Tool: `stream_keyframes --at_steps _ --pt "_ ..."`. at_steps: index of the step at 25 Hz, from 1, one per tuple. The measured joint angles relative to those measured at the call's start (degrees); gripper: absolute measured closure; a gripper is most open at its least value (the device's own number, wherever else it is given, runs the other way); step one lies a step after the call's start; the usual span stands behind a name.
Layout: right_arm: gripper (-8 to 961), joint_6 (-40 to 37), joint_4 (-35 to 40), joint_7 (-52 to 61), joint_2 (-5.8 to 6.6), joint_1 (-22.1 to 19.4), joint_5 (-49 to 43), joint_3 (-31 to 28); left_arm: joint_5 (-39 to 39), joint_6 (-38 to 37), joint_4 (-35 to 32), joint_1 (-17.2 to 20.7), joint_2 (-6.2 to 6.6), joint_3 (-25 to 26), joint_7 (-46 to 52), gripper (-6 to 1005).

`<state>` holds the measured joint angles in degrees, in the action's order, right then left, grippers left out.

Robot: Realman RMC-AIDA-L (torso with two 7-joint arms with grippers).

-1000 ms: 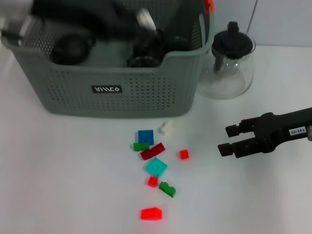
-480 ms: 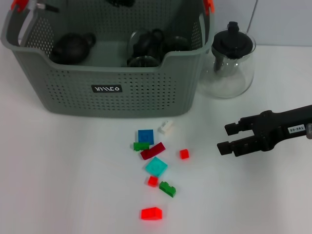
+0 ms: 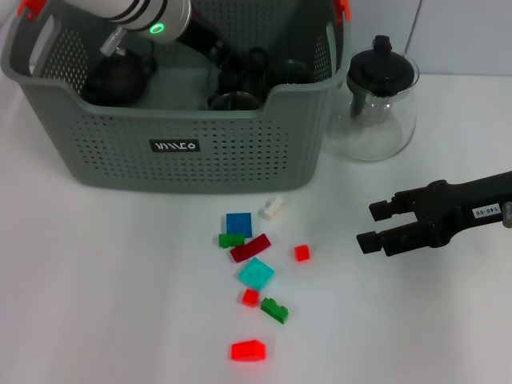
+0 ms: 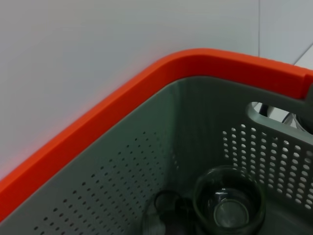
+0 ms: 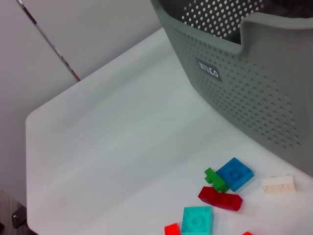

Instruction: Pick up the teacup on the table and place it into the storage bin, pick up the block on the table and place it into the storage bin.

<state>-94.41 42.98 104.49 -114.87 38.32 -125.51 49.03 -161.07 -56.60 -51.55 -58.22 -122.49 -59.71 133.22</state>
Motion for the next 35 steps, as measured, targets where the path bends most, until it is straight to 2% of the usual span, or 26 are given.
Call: stream_keyframes --at_steps 2,4,6,8,9,10,13,14,15,17,19,21,23,27,30,33,35 --pt "112 0.0 0.0 -0.05 0.0 -0.01 0.0 -0.03 -0.22 0.1 -0.1 -0.02 -0.06 -0.01 0.04 458" --pt "112 0.0 0.0 -0.11 0.03 -0.06 0.0 -0.08 -0.1 -0.08 -1.09 0.27 -0.1 0.47 0.09 390" --pt "112 0.01 0.0 -0.16 0.12 -0.09 0.0 -0.09 1.33 -1.37 -4.38 1.33 -0.09 2.25 0.0 322" --pt "112 0.01 0.0 -0.17 0.26 -0.13 0.01 -0.17 5.89 -4.56 -9.54 3.3 -0.01 4.66 -0.84 254" --pt "112 -0.05 0.0 -0.17 0.36 -0.18 0.01 -0.22 5.89 -4.56 -9.54 3.3 -0.01 4.66 -0.84 254" --pt "112 -0.06 -0.01 -0.17 0.44 -0.24 0.01 -0.24 16.63 -11.92 -15.9 6.62 0.98 7.61 -3.4 255" --pt "112 -0.05 0.0 -0.39 0.56 -0.44 0.07 -0.33 29.74 -22.43 -20.48 10.05 2.6 10.85 -7.18 255" --pt "112 0.0 0.0 -0.54 0.58 -0.47 0.12 -0.45 38.7 -30.41 -22.56 12.07 3.41 13.32 -10.26 256" --pt "112 0.02 0.0 -0.77 0.63 -0.51 0.13 -0.76 40.13 -32.2 -22.91 12.39 3.52 13.93 -11.02 256" --pt "112 0.02 0.0 -0.81 0.63 -0.52 0.13 -0.87 46.36 -41.83 -24.8 13.87 3.76 16.9 -14.14 256" --pt "112 0.02 -0.01 -0.81 0.66 -0.52 0.11 -0.94 48.41 -49.84 -26.94 14.71 3.62 17.97 -15.85 257" --pt "112 0.02 -0.06 -0.81 0.71 -0.53 0.09 -1.22 46.76 -54.38 -29.76 16.25 3.3 15.58 -16.38 257" --pt "112 0.03 -0.19 -0.86 0.83 -0.58 0.08 -1.48 43.12 -55.58 -32.45 18.56 2.73 10.71 -16.39 258" --pt "112 0.08 -0.52 -0.85 1.06 -0.64 0.05 -1.57 33.18 -55.88 -35.11 21.87 0.6 1.42 -17.61 259" --pt "112 0.1 -0.53 -0.5 1.1 -0.63 0.03 -1.58 27.65 -55.94 -34.92 23.16 -1.15 -6.87 -18.7 262" --pt "112 0.1 -0.53 -0.35 1.15 -0.6 0.01 -1.58 24.0 -55.07 -33.85 23.87 -2.04 -15.41 -18.91 266" --pt "112 0.1 -0.53 -0.33 1.15 -0.6 0.0 -1.59 22.62 -53.81 -31.74 23.76 -2.18 -19.85 -18.64 271"
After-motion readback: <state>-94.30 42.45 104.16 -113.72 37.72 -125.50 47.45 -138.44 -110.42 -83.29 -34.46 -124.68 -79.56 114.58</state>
